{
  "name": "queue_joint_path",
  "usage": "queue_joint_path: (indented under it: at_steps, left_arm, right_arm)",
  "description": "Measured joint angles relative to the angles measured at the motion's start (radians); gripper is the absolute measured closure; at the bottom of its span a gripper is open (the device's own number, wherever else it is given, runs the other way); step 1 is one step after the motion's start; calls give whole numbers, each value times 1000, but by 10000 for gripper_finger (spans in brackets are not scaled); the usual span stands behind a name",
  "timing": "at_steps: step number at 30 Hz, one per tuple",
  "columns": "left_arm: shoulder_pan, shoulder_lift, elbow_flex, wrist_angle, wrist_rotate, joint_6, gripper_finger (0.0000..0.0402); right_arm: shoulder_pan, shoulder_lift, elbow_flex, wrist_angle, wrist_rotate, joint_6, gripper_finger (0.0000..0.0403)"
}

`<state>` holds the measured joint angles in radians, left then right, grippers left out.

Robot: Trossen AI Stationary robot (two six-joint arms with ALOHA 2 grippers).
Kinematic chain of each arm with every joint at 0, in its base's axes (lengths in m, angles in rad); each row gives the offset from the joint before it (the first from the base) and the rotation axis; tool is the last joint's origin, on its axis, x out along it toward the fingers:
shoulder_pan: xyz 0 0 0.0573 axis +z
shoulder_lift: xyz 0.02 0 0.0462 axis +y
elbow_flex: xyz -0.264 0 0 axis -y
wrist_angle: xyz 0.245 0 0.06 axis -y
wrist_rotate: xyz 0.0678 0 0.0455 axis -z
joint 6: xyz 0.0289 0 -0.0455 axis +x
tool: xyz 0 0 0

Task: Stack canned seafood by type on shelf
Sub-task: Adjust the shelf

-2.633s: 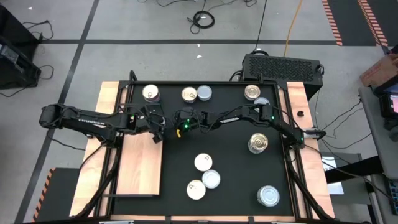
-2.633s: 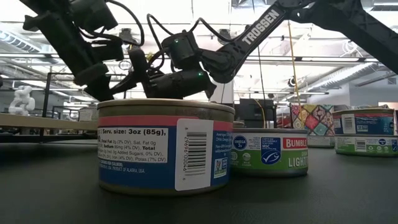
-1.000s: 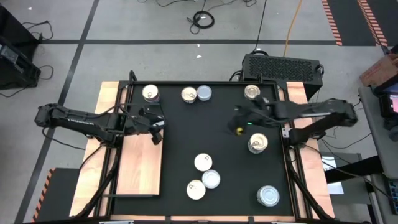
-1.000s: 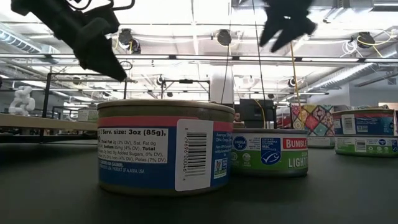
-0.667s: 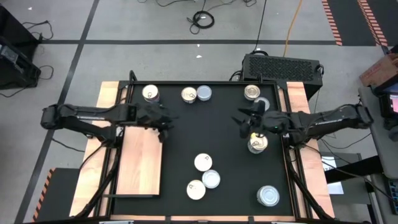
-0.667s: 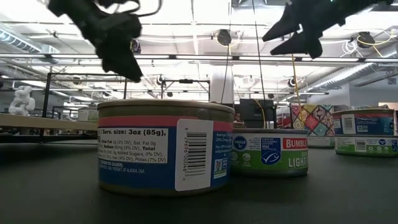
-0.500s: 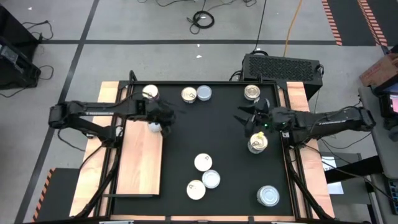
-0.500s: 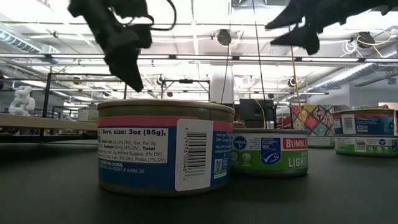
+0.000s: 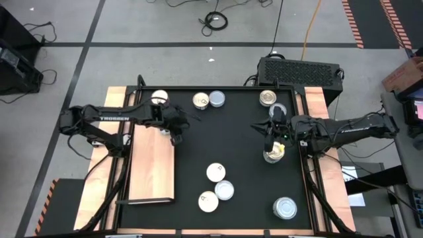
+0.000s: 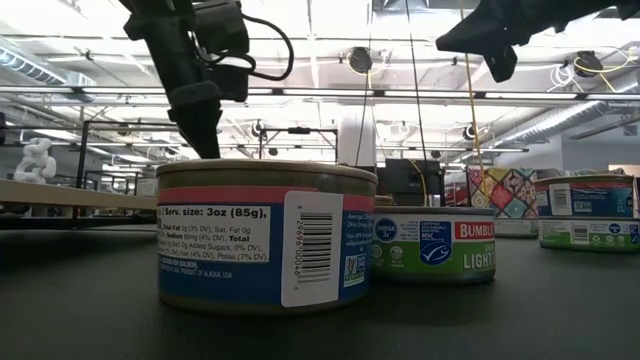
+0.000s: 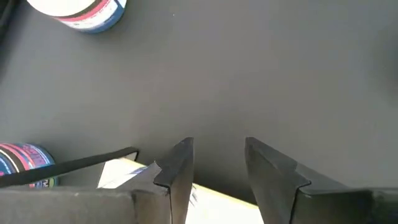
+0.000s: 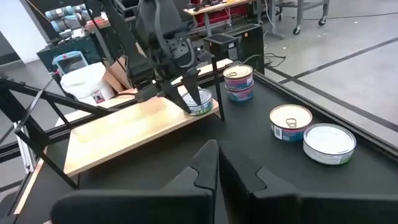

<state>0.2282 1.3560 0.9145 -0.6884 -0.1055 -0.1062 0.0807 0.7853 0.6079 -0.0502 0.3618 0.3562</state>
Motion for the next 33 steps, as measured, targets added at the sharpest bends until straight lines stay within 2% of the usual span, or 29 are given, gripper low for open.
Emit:
queue_joint_path:
  at_steps: [7, 12, 14, 19, 22, 26, 33]
  left_arm:
    - [-79, -2, 2, -30, -1, -16, 254]
    - [-166, -3, 61, -20, -23, -46, 254]
    - [-204, -3, 91, -2, -71, -46, 254]
    - [-251, -5, 225, -66, -302, -22, 254]
    - [-171, -5, 304, -152, -322, -13, 254]
    - [-1, -5, 382, -253, -318, 66, 254]
    - [277, -4, 406, -325, -170, 190, 254]
  right_arm:
    - [0, 0, 0, -4, -1, 20, 401]
    - [0, 8, 0, -4, 2, 16, 402]
    - [-2, 8, 0, 16, 2, -5, 402]
    - [-19, 8, 0, 76, 3, -60, 402]
    - [-31, 8, 0, 87, 3, -79, 402]
    - [-56, 8, 0, 97, 3, -93, 402]
    - [-82, 8, 0, 119, -2, -133, 403]
